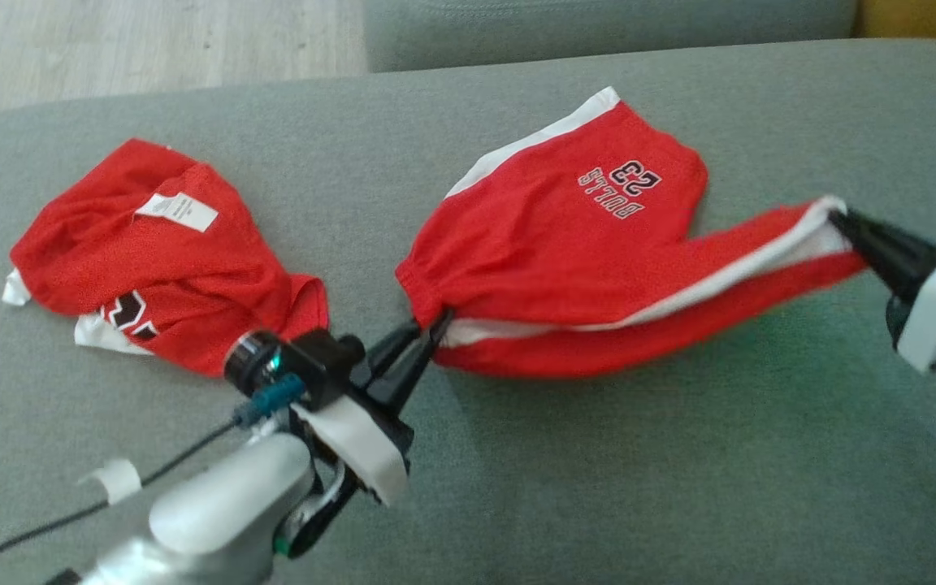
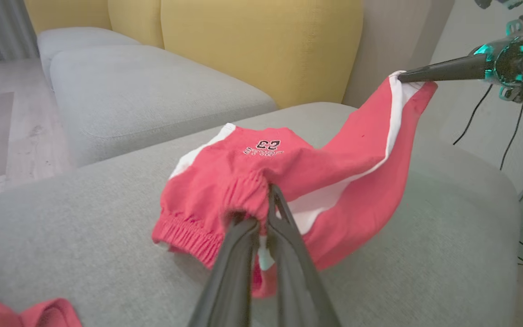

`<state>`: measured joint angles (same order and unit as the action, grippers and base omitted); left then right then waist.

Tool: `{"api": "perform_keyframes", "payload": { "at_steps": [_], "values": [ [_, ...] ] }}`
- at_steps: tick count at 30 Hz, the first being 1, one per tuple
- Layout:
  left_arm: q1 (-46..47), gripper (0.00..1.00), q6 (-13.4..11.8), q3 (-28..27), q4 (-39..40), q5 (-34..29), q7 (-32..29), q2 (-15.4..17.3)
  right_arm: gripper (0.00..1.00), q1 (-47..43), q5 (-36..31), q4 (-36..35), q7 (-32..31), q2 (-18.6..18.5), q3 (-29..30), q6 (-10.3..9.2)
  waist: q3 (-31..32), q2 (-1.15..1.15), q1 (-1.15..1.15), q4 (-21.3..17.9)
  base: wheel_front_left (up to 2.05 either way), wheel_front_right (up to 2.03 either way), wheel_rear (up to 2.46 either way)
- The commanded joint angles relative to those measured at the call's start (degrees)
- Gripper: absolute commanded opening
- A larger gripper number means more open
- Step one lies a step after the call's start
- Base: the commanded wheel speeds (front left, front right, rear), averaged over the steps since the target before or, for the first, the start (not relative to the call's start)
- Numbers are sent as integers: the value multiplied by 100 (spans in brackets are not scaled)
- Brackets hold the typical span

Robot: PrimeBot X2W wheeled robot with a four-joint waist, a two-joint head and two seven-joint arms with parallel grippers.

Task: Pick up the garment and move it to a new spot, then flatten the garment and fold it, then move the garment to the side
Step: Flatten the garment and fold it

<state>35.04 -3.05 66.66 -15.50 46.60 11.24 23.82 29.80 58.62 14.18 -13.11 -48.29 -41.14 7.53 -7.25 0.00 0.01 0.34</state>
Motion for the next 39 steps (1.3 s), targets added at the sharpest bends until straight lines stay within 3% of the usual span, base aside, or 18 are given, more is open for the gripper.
{"api": "perform_keyframes", "payload": {
  "at_steps": [1, 9, 18, 39],
  "values": [
    [376, 0, -35, -297, 150, 38, 43, 178, 0, 217, -120, -86, 57, -70, 145, -4, -89, 0, -1, 79, 0, 0, 0],
    [825, 0, 5, -478, -84, 53, 34, 65, 0, 910, -692, 255, 8, 309, 182, -4, -494, 0, -1, 301, 0, 0, 0],
    [1367, 0, 160, -684, -757, 57, 170, -294, 0, 1836, -1237, 935, 200, 601, -77, -4, -1129, 0, -1, 556, 0, 0, 0],
    [2049, 0, 563, -997, -1873, -313, 371, -1048, 0, 3379, -1998, 2782, 866, 999, -939, -4, -1878, 0, -1, 981, 0, 0, 0]
  ]
}}
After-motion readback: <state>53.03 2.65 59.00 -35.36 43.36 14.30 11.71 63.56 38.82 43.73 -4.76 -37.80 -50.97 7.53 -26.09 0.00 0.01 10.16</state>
